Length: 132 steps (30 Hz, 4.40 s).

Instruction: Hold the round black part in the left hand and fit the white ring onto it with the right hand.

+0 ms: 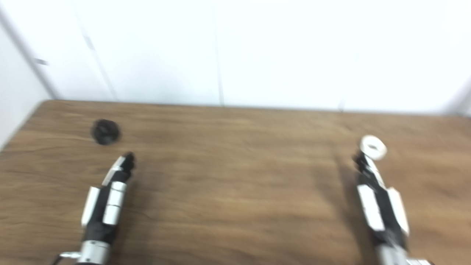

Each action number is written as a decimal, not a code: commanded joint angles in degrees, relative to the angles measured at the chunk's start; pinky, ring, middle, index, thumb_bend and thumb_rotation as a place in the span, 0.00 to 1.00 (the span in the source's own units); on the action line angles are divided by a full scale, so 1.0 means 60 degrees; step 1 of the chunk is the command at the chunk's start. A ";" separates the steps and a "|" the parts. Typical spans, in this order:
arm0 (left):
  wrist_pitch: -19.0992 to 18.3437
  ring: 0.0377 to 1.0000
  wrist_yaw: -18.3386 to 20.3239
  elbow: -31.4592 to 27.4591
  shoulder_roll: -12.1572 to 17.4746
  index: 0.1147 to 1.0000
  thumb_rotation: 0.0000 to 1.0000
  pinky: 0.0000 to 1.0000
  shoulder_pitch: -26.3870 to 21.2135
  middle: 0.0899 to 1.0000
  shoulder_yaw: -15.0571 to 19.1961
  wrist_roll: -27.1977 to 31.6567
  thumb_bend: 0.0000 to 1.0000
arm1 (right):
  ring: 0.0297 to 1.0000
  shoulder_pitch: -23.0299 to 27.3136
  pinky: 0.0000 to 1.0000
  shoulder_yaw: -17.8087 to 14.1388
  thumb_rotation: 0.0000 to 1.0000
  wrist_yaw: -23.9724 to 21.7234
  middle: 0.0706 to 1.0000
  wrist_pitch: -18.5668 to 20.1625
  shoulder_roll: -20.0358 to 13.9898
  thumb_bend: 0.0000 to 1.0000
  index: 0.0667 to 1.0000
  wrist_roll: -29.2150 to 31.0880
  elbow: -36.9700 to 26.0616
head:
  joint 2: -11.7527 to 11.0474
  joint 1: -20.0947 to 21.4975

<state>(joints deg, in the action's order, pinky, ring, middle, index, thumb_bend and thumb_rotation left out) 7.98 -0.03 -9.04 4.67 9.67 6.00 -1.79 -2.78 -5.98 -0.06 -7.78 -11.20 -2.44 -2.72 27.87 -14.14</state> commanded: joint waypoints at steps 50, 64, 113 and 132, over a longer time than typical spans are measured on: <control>-0.3762 1.00 -0.1644 -0.0068 0.1802 0.90 0.42 1.00 -0.2069 0.96 0.0366 -0.6347 0.93 | 0.94 -0.0117 0.94 -0.0019 1.00 -0.0232 0.92 -0.1265 -0.0139 0.55 0.95 0.0138 0.1842 | -0.0203 -0.0547; -0.4316 0.99 -0.2284 0.1549 0.2733 0.88 0.41 1.00 -0.3474 0.95 0.0218 -0.6837 0.90 | 0.93 -0.0044 0.92 -0.0023 0.98 -0.0150 0.91 -0.1440 -0.0127 0.57 0.94 -0.0077 0.2114 | -0.0199 -0.0508; -0.5032 1.00 -0.1443 0.6012 0.4352 0.77 0.36 1.00 -0.6613 0.94 -0.1578 -0.5230 0.87 | 0.90 -0.0147 0.84 0.0097 0.98 0.0117 0.89 -0.1645 -0.0044 0.64 0.92 -0.0756 0.2106 | -0.0070 -0.0241; -0.5110 1.00 -0.1567 0.5882 0.4412 0.71 0.31 1.00 -0.6501 0.92 -0.1642 -0.5250 0.84 | 0.90 -0.0296 0.83 0.0142 0.97 0.0227 0.88 -0.1414 -0.0015 0.64 0.92 -0.1054 0.1818 | 0.0010 -0.0163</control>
<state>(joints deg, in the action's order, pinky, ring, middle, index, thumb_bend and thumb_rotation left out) -22.76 -8.07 27.37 29.01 -27.05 -4.07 -32.24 0.44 -6.39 0.39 -16.02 -13.43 -8.22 3.58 27.86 -15.03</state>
